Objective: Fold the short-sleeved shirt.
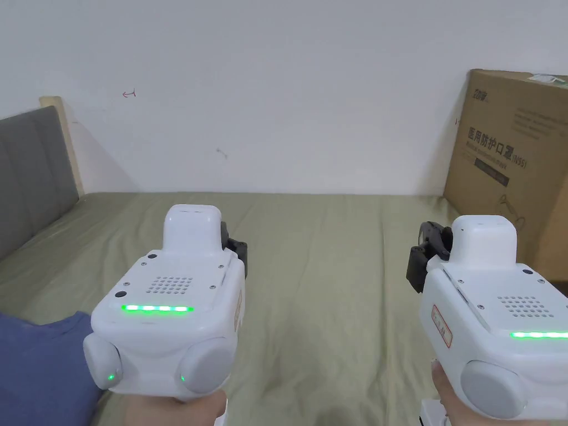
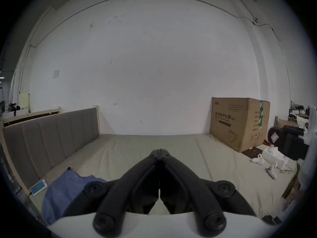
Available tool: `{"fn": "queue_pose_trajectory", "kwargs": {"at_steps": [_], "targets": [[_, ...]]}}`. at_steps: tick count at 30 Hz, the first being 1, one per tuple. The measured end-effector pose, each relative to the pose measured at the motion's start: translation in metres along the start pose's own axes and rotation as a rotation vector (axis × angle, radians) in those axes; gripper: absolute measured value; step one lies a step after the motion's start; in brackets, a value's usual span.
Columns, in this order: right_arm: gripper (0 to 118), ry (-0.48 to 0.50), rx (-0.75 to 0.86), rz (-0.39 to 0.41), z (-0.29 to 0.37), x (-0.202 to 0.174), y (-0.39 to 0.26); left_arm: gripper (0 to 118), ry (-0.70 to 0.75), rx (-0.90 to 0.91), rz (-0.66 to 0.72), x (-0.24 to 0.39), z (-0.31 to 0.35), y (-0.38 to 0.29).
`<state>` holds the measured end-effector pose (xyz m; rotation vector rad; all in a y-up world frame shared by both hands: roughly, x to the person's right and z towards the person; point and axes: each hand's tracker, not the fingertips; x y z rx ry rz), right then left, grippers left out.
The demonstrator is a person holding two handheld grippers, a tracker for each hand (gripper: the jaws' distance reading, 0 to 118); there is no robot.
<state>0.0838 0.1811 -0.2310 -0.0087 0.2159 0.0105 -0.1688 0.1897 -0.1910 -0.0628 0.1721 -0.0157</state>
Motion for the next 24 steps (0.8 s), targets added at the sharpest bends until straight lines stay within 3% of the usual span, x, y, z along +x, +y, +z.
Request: {"fn": "queue_pose_trajectory", "kwargs": {"at_steps": [8,12,17,22,24], "targets": [[1,-0.028,-0.015,-0.022,-0.001,0.007,0.001,0,-0.044,0.020,0.001,0.001,0.003,-0.001],[1,0.014,-0.023,-0.051,-0.012,-0.009,-0.001,0,-0.004,-0.029,0.055,-0.029,0.011,-0.007],[1,0.228,-0.124,-0.096,-0.036,-0.072,-0.003,0,0.217,-0.061,0.077,-0.118,0.048,-0.013],[1,0.427,-0.126,-0.012,-0.034,-0.142,-0.001,0,0.377,-0.037,0.103,-0.177,0.095,-0.013],[1,0.447,-0.134,-0.016,-0.035,-0.156,0.001,0,0.390,-0.052,0.124,-0.186,0.100,-0.013]]}}
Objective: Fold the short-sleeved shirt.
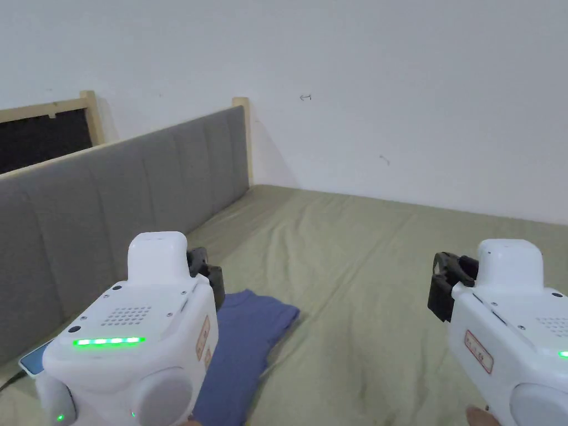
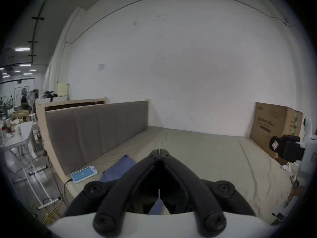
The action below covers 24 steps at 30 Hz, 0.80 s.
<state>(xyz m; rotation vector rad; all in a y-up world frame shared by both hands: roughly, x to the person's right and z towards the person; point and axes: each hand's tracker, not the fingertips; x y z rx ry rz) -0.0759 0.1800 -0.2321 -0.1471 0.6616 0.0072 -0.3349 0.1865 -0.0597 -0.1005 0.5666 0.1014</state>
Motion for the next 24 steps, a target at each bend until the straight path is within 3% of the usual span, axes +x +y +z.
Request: {"fn": "queue_pose_trajectory", "kwargs": {"at_steps": [5,8,12,16,17,18,19,20,24], "targets": [[1,0.044,-0.019,-0.043,-0.005,0.000,0.002,0,0.003,-0.018,0.035,-0.019,-0.006,-0.001],[1,0.044,-0.061,-0.029,-0.004,0.012,-0.001,0,0.001,-0.099,0.097,-0.044,-0.034,0.007],[1,0.028,-0.147,-0.002,-0.005,0.041,-0.007,0,-0.064,-0.441,0.145,-0.087,-0.125,0.010],[1,0.011,-0.234,-0.002,-0.012,0.067,-0.019,1,-0.070,-0.750,0.104,-0.103,-0.215,-0.034],[1,0.007,-0.256,0.000,-0.014,0.071,-0.023,25,-0.053,-0.791,0.123,-0.106,-0.229,-0.047],[1,0.003,-0.285,0.004,-0.016,0.077,-0.028,70,-0.030,-0.838,0.132,-0.109,-0.245,-0.062],[1,-0.002,-0.309,0.008,-0.019,0.082,-0.032,106,-0.012,-0.888,0.125,-0.111,-0.260,-0.077],[1,-0.006,-0.329,0.010,-0.021,0.086,-0.036,115,-0.006,-0.921,0.135,-0.111,-0.267,-0.093],[1,-0.021,-0.409,-0.003,-0.029,0.102,-0.056,112,0.035,-0.981,0.073,-0.109,-0.304,-0.139]]}}
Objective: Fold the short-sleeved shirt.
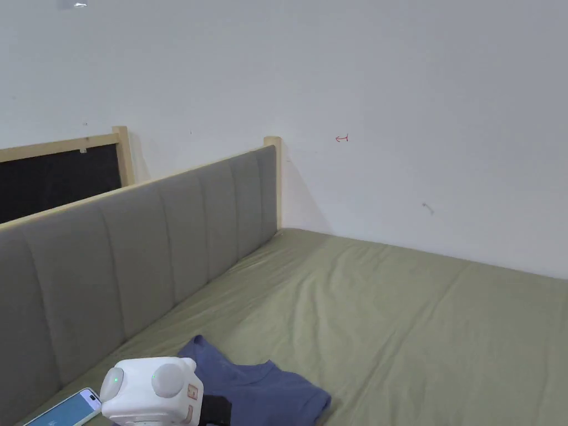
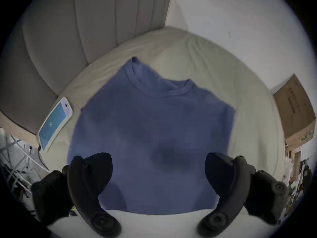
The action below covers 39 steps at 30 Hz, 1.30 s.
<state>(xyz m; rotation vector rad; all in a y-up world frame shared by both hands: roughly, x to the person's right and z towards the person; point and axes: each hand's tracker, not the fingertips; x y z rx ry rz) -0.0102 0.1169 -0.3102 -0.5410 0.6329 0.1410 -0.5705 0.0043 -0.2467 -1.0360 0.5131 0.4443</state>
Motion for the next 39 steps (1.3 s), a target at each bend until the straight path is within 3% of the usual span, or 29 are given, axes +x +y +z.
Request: {"fn": "queue_pose_trajectory", "kwargs": {"at_steps": [4,6,9,12,13,14,15,16,17,20,24,29,34,39], "targets": [[1,-0.009,-0.065,-0.014,-0.014,0.012,-0.013,118,0.027,-0.148,-0.020,-0.001,-0.064,-0.009],[1,-0.013,-0.088,-0.025,-0.017,0.016,-0.017,118,0.058,-0.058,-0.103,0.010,-0.065,-0.018],[1,0.003,-0.119,-0.080,-0.018,0.022,-0.016,118,0.160,-0.113,-0.095,0.023,-0.061,-0.019],[1,0.021,-0.106,-0.120,-0.014,0.028,-0.009,117,0.095,-0.099,-0.087,0.017,-0.052,-0.011],[1,0.017,-0.102,-0.123,-0.012,0.030,-0.006,110,0.047,-0.085,-0.080,0.014,-0.043,-0.012],[1,0.008,-0.094,-0.127,-0.009,0.031,-0.003,92,0.046,-0.042,-0.073,0.012,-0.034,-0.013],[1,0.000,-0.083,-0.135,-0.006,0.033,0.000,64,0.040,0.018,-0.063,0.008,-0.022,-0.016],[1,-0.002,-0.070,-0.147,-0.001,0.035,0.003,20,0.009,0.062,-0.044,0.001,-0.009,-0.018],[1,0.001,-0.059,-0.159,0.003,0.036,0.005,1,0.007,0.084,-0.011,-0.003,0.001,-0.024],[1,0.010,-0.046,-0.168,0.017,0.041,0.011,1,-0.008,0.123,-0.023,-0.014,0.035,-0.022],[1,-0.005,-0.007,-0.136,0.040,0.048,0.015,1,-0.012,0.348,-0.004,-0.016,0.119,-0.010],[1,-0.008,0.043,-0.157,0.065,0.058,0.015,1,-0.034,0.563,-0.218,0.026,0.227,-0.012],[1,-0.040,0.103,-0.201,0.088,0.073,0.018,1,-0.339,0.713,-0.312,0.116,0.330,-0.007],[1,-0.083,0.156,-0.260,0.111,0.093,0.022,1,-0.545,0.741,-0.449,0.221,0.373,-0.014]]}}
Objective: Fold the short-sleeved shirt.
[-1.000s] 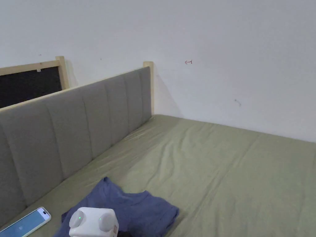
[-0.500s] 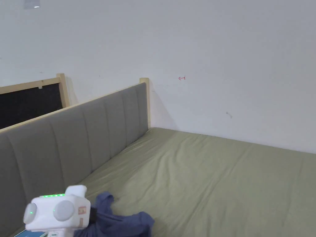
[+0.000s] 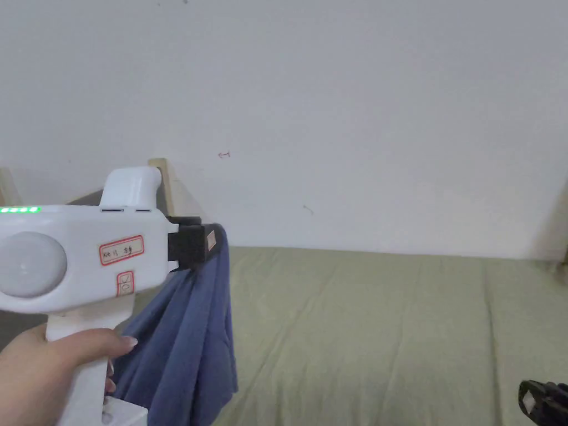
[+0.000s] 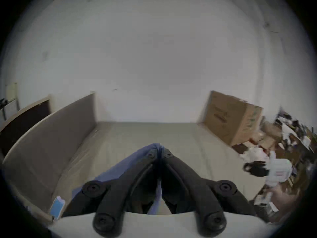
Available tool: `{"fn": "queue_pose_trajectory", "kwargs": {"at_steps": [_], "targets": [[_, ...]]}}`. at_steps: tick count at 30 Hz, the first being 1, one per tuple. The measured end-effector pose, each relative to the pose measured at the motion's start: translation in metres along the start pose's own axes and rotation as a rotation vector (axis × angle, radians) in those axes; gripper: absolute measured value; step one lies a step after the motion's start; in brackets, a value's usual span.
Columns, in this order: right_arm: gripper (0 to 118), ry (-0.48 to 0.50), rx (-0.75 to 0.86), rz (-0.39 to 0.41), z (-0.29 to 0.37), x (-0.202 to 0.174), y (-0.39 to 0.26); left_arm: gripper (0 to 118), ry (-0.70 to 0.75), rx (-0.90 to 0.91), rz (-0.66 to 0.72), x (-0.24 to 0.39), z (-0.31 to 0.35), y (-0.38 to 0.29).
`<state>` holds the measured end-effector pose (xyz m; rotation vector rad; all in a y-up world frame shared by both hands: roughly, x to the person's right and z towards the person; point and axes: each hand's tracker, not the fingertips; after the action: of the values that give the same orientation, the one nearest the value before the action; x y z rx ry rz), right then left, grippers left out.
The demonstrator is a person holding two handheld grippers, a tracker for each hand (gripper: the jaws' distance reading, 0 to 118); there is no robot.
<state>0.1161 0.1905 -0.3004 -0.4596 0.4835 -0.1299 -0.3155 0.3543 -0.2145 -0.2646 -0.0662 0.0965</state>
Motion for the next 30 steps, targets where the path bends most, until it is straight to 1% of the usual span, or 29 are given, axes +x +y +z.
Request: {"fn": "queue_pose_trajectory", "kwargs": {"at_steps": [2,4,7,9,11,12,16,19,20,21,22,23,24,26,29,30], "targets": [[1,-0.023,0.017,-0.010,0.007,0.008,0.004,1,-0.108,-0.023,0.019,0.029,-0.025,0.001],[1,-0.050,0.035,-0.017,0.014,0.017,0.008,1,-0.231,-0.082,0.073,0.057,-0.056,-0.003],[1,-0.099,0.060,-0.021,0.022,0.032,0.011,1,-0.348,-0.169,0.086,0.093,-0.110,-0.027],[1,-0.133,0.062,-0.018,0.024,0.042,0.010,1,-0.401,-0.275,0.106,0.115,-0.151,-0.057],[1,-0.168,0.051,-0.019,0.022,0.052,0.005,1,-0.408,-0.419,0.113,0.133,-0.196,-0.095],[1,-0.181,0.039,-0.028,0.020,0.058,0.001,1,-0.404,-0.529,0.126,0.140,-0.219,-0.121],[1,-0.192,-0.026,-0.089,0.008,0.074,-0.018,1,-0.308,-0.935,0.193,0.150,-0.285,-0.234],[1,-0.199,-0.078,-0.104,-0.003,0.079,-0.031,3,-0.246,-1.036,0.241,0.144,-0.295,-0.287],[1,-0.199,-0.089,-0.106,-0.006,0.079,-0.034,16,-0.243,-1.046,0.262,0.141,-0.295,-0.296],[1,-0.198,-0.099,-0.109,-0.009,0.079,-0.037,46,-0.252,-1.043,0.306,0.137,-0.289,-0.301],[1,-0.196,-0.107,-0.113,-0.012,0.079,-0.040,86,-0.246,-1.045,0.352,0.132,-0.287,-0.303],[1,-0.194,-0.111,-0.117,-0.014,0.078,-0.040,111,-0.258,-1.034,0.392,0.127,-0.286,-0.302],[1,-0.188,-0.115,-0.122,-0.016,0.077,-0.040,108,-0.280,-0.991,0.445,0.120,-0.278,-0.295],[1,-0.178,-0.112,-0.126,-0.018,0.074,-0.035,107,-0.274,-0.870,0.456,0.108,-0.261,-0.267],[1,-0.161,-0.080,-0.118,-0.017,0.067,-0.022,107,-0.229,-0.612,0.375,0.091,-0.224,-0.215],[1,-0.154,-0.054,-0.109,-0.014,0.064,-0.016,107,-0.196,-0.496,0.335,0.086,-0.207,-0.195]]}}
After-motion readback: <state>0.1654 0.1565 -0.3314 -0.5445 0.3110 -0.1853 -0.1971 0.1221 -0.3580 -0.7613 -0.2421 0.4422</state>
